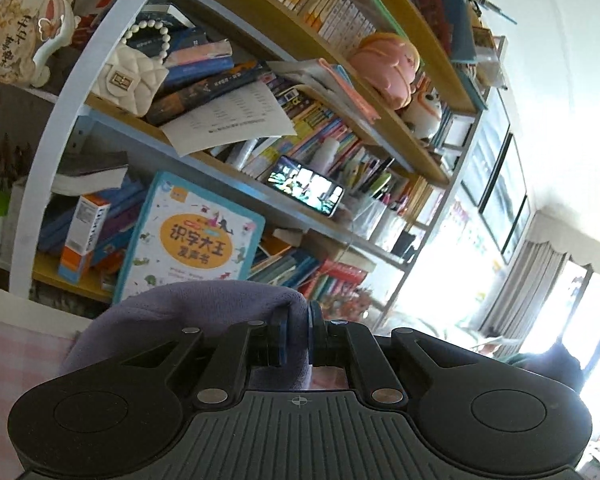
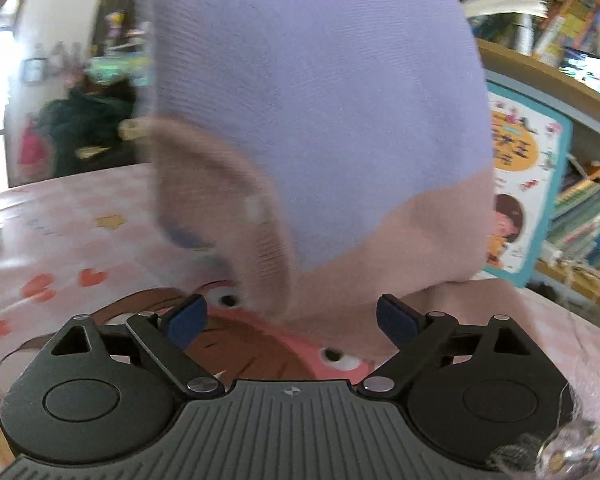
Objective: Fold clothes
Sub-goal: 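Lift the sweater with both grippers and shake it open in the air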
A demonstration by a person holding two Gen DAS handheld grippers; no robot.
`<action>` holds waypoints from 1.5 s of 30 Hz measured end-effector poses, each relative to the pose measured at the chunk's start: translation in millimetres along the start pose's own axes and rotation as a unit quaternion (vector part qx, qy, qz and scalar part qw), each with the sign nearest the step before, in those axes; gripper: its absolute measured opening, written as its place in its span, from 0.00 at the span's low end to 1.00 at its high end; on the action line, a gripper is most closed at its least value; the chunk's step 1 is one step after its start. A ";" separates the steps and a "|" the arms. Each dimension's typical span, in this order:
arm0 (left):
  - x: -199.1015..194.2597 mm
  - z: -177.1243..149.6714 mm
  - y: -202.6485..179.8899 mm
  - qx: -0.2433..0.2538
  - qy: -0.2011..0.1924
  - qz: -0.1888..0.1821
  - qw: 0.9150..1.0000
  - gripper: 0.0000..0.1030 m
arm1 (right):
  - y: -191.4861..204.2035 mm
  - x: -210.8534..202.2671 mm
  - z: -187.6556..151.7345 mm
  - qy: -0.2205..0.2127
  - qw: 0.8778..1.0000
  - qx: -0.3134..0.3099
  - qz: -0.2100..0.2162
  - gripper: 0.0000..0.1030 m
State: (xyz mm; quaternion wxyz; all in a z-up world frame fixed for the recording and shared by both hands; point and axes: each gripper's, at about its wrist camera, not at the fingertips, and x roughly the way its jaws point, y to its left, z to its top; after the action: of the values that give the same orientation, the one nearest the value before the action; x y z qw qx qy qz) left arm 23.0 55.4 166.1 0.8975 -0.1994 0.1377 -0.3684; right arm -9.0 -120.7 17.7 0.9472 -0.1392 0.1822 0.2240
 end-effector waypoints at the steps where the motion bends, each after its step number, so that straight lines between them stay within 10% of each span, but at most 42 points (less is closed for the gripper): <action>1: -2.5 0.8 0.2 0.001 -0.003 0.000 1.000 0.08 | -4.1 0.8 1.4 -0.006 1.000 0.015 -0.013 0.89; 4: -11.0 4.1 3.9 0.004 -0.015 0.009 1.000 0.08 | -19.2 -1.1 5.4 -0.030 0.997 0.064 -0.044 0.78; 7: -20.4 6.3 16.2 0.004 -0.025 0.029 0.999 0.08 | -37.5 -10.1 9.5 -0.056 0.990 0.106 -0.068 0.06; 11: -23.7 -5.0 45.4 0.012 -0.019 0.092 0.996 0.08 | -65.3 -34.7 14.3 -0.104 0.976 0.131 -0.136 0.06; 16: 3.9 -44.2 77.5 0.072 0.087 0.185 0.976 0.19 | -89.2 -44.6 36.6 -0.126 0.975 0.106 -0.152 0.06; 23: -13.6 -100.5 54.2 0.238 0.114 0.246 0.933 0.78 | -80.3 -27.9 58.3 -0.100 0.986 0.038 -0.132 0.06; 27: -24.9 -125.1 28.4 0.313 0.129 0.228 0.913 0.82 | -93.8 -13.8 79.9 -0.090 0.987 0.057 -0.118 0.06; 32: -3.2 -164.7 -4.5 0.438 0.120 0.223 0.863 0.84 | -99.4 -3.0 94.0 -0.074 0.989 0.061 -0.111 0.06; 39: 60.3 -168.7 1.8 0.479 0.068 0.318 0.816 0.76 | -98.7 -15.7 84.8 -0.064 0.990 0.067 -0.107 0.08; 41: 63.4 -148.7 12.8 0.454 0.049 0.337 0.823 0.17 | -97.1 -23.0 74.2 -0.059 0.991 0.061 -0.104 0.29; 45: 25.4 -89.8 13.6 0.364 -0.008 0.314 0.877 0.09 | -85.5 -33.7 44.8 -0.037 0.996 0.024 -0.075 0.65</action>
State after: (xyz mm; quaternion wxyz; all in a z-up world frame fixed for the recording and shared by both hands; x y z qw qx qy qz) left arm 13.5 22.9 78.1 0.9764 0.1919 0.0419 -0.0902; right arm 16.2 -191.5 87.1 0.9705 -0.1213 0.1418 0.1529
